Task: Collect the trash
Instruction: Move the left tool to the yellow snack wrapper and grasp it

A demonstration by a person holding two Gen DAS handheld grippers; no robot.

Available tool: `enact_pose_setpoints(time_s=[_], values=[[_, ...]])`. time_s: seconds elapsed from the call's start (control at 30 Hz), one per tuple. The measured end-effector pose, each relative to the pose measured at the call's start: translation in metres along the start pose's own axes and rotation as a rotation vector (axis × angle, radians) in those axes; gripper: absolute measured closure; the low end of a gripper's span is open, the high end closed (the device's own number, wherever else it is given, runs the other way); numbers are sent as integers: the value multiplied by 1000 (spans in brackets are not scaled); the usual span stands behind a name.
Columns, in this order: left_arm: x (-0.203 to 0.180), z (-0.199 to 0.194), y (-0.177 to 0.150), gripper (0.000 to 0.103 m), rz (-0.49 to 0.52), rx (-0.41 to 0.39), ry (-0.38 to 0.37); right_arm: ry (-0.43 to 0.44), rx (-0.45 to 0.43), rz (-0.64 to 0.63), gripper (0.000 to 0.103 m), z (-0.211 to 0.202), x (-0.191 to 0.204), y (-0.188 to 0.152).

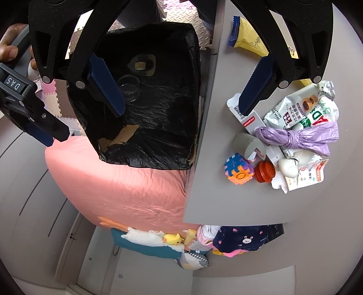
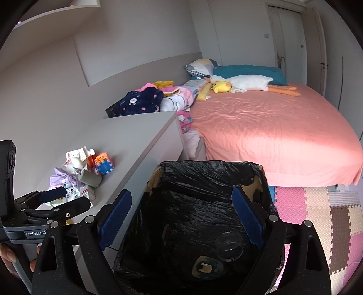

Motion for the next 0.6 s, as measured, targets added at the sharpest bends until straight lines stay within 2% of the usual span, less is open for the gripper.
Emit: enact_pose_setpoints(time_s=[0.6], values=[[57, -17, -59, 6, -161, 55, 145, 149, 71, -112, 13, 24, 72, -27]])
Point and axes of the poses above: each gripper's, at about its wrist camera, not at the fingertips, and z roughly the way its jaws point, x to its left, y to its top, the point moved 4 cm from there along z, roughly the way its jaws point, and after that the axes turned 10 degrees about z, right-handed, at the moved point
